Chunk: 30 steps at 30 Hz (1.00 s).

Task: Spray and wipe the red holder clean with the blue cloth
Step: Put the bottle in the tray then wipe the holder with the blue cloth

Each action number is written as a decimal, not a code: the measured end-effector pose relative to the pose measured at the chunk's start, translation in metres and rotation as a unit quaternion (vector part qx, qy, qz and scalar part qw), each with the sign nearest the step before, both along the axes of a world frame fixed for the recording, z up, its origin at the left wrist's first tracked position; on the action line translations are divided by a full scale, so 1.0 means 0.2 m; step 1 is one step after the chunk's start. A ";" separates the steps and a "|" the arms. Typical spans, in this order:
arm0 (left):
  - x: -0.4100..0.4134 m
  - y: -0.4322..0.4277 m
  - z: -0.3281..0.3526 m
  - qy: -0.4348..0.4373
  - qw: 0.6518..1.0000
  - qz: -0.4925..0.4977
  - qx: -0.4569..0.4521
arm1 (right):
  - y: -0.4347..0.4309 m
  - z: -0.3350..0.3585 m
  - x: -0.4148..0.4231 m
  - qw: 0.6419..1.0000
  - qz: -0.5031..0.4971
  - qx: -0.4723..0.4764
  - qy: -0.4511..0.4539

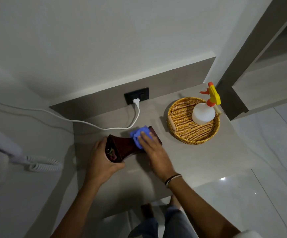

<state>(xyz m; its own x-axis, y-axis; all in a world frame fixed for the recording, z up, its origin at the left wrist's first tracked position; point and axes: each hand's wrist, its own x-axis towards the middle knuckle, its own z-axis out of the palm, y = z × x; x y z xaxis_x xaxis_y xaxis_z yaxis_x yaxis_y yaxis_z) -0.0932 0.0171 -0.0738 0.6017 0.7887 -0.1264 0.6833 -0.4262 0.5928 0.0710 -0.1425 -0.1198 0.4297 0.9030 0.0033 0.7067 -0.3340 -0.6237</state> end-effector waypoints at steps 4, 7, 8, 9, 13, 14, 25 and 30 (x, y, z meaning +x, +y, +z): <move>0.03 -0.03 0.05 -0.028 0.999 -0.004 -0.024 | 0.04 0.02 0.01 1.000 -0.025 0.007 0.006; 0.05 -0.01 0.05 -0.048 0.997 -0.025 -0.046 | 0.09 0.07 -0.18 0.993 0.032 0.110 0.032; 0.03 0.01 0.04 -0.051 0.997 -0.027 -0.052 | 0.08 0.07 -0.20 0.990 0.046 0.127 0.039; 0.02 0.00 0.04 -0.048 0.997 -0.024 -0.051 | 0.07 0.06 -0.19 0.989 0.060 0.132 0.030; -0.02 -0.03 0.04 -0.025 0.999 -0.005 -0.026 | -0.02 0.00 0.07 0.999 0.031 -0.011 -0.024; -0.02 -0.03 0.04 -0.025 0.999 -0.003 -0.030 | -0.03 0.01 0.11 0.999 0.012 -0.039 -0.021; -0.05 -0.02 0.03 -0.024 0.999 0.013 -0.030 | 0.01 0.01 -0.01 0.997 0.046 0.010 -0.055; -0.04 0.00 0.05 -0.027 0.998 0.013 -0.056 | -0.09 -0.04 0.24 0.982 -0.170 -0.042 0.077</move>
<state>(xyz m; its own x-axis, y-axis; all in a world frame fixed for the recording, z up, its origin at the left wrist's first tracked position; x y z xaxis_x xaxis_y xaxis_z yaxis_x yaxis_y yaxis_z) -0.1013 0.0165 -0.0638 0.5898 0.7865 -0.1830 0.6594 -0.3383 0.6713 0.1182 -0.1598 -0.1284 0.6963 0.7012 -0.1531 0.4453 -0.5893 -0.6741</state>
